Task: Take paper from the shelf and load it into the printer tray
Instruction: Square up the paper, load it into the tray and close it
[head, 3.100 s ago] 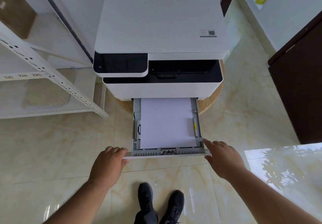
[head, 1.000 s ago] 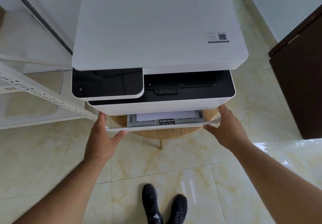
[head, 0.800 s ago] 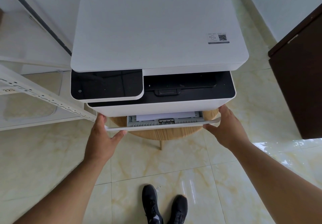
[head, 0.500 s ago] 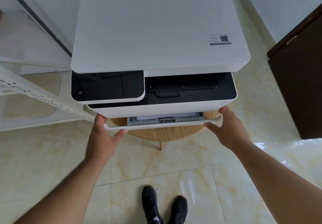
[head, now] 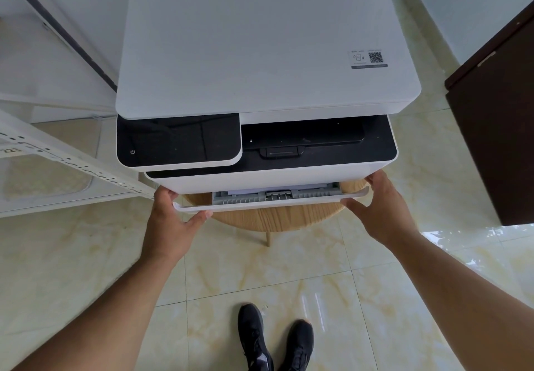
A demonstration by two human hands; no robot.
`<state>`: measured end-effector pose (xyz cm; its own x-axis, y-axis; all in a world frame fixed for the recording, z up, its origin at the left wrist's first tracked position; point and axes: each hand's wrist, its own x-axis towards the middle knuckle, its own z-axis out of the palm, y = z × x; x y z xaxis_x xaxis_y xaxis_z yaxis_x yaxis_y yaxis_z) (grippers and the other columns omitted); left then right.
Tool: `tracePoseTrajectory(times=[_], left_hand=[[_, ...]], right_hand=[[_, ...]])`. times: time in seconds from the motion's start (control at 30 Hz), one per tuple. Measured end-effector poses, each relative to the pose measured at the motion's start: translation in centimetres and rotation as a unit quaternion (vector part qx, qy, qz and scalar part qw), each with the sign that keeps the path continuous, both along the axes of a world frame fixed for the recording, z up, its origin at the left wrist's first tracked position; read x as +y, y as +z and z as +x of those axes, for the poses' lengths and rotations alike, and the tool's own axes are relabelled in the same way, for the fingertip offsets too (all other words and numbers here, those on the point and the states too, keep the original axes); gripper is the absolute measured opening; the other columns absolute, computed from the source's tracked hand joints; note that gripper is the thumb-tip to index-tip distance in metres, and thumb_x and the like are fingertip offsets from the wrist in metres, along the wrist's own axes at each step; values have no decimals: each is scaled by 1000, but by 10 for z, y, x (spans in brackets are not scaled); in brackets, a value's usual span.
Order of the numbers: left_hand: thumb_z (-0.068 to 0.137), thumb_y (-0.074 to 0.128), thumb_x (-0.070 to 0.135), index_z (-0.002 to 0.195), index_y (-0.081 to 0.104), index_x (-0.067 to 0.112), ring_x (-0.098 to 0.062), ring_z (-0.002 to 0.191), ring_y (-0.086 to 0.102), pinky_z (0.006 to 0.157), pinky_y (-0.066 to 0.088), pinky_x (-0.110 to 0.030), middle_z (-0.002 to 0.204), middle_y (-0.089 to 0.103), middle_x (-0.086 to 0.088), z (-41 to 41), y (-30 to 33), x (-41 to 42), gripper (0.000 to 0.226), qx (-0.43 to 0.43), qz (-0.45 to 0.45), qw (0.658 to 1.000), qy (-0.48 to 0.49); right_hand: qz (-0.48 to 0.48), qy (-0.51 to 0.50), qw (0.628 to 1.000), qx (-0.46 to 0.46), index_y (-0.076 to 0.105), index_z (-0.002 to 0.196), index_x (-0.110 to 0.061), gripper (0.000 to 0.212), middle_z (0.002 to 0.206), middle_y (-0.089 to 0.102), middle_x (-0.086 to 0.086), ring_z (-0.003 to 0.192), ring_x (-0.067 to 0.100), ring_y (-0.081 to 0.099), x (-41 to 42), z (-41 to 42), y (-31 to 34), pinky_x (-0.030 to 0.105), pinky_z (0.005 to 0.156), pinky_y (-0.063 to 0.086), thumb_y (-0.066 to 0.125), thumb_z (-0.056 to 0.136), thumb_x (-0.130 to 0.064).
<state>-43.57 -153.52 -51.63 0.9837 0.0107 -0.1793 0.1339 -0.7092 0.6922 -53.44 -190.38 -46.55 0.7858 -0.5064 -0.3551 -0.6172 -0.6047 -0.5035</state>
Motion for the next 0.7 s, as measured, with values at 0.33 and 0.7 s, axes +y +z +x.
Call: tracePoseTrajectory(times=[0.33,0.7], left_hand=[[74,93,27,133,44,16,-27,128,56,98,46,-33,137,60,-7,1,-2,-1,78,-10,1,1000,-1],[74,93,29,133,43,18,-23,126,57,97,48,-34,136,61,-4,0,-3,-1,79,-19,-1,1000,4]], right_hand=[[3,-6,1000,0,40,146,-26,80,145,63,0,126,31,65,-3,0,-3,53,100,58,88,83,-35],[7,-10,1000,-6,40,146,-23,80,146,62,2,129,32,63,-3,1,-2,53,102,56,89,83,-29]])
